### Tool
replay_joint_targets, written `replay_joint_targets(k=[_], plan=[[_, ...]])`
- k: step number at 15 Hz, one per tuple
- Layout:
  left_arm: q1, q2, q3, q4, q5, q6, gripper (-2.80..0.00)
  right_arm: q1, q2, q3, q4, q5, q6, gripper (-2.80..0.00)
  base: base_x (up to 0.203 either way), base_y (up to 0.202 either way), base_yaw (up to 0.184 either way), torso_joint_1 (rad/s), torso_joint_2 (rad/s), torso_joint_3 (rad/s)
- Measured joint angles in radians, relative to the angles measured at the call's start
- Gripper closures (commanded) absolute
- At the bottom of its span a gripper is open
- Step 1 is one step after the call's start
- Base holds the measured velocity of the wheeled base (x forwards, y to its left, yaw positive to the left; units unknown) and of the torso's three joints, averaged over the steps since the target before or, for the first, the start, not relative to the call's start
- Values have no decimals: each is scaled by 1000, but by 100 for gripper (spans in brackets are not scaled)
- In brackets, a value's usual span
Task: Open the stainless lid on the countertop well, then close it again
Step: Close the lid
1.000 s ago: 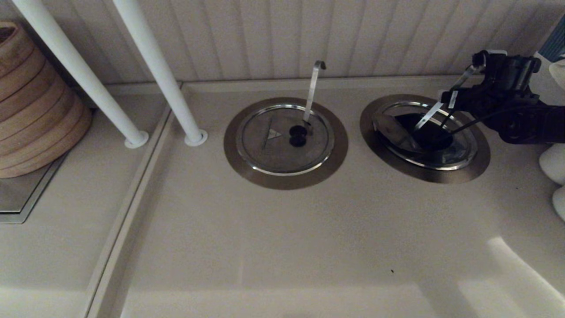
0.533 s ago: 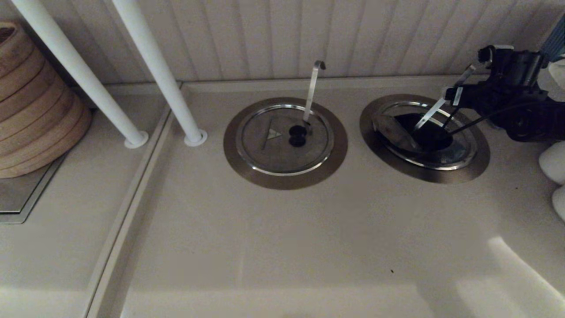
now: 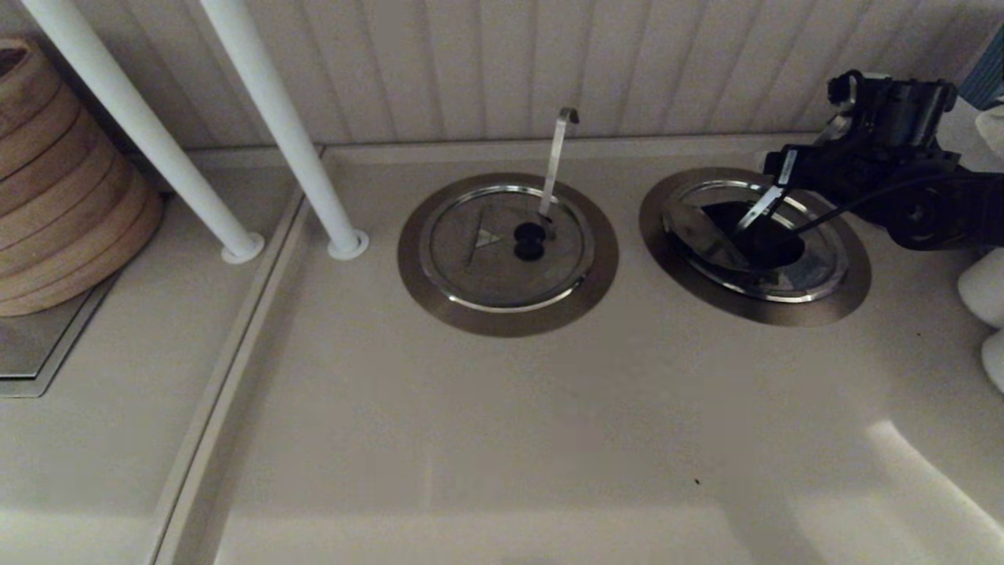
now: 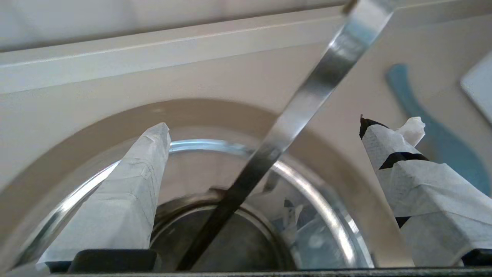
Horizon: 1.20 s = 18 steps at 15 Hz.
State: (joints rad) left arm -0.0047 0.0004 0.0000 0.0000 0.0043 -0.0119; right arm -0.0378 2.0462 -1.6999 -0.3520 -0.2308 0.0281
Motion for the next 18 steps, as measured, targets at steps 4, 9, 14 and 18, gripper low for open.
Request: replay_joint_targets(k=[4, 9, 14, 18], plan=[[0, 0, 0, 0, 0, 0, 0, 16, -84, 18, 86, 52, 81, -280, 0, 0, 0, 0, 0, 0], [0, 0, 0, 0, 0, 0, 0, 65, -265, 167, 124, 124, 78, -280, 0, 0, 0, 0, 0, 0], [0, 0, 0, 0, 0, 0, 0, 205, -432, 434, 129, 140, -152, -280, 0, 0, 0, 0, 0, 0], [1, 0, 0, 0, -1, 0, 0, 307, -480, 526, 126, 70, -209, -280, 0, 0, 0, 0, 0, 0]])
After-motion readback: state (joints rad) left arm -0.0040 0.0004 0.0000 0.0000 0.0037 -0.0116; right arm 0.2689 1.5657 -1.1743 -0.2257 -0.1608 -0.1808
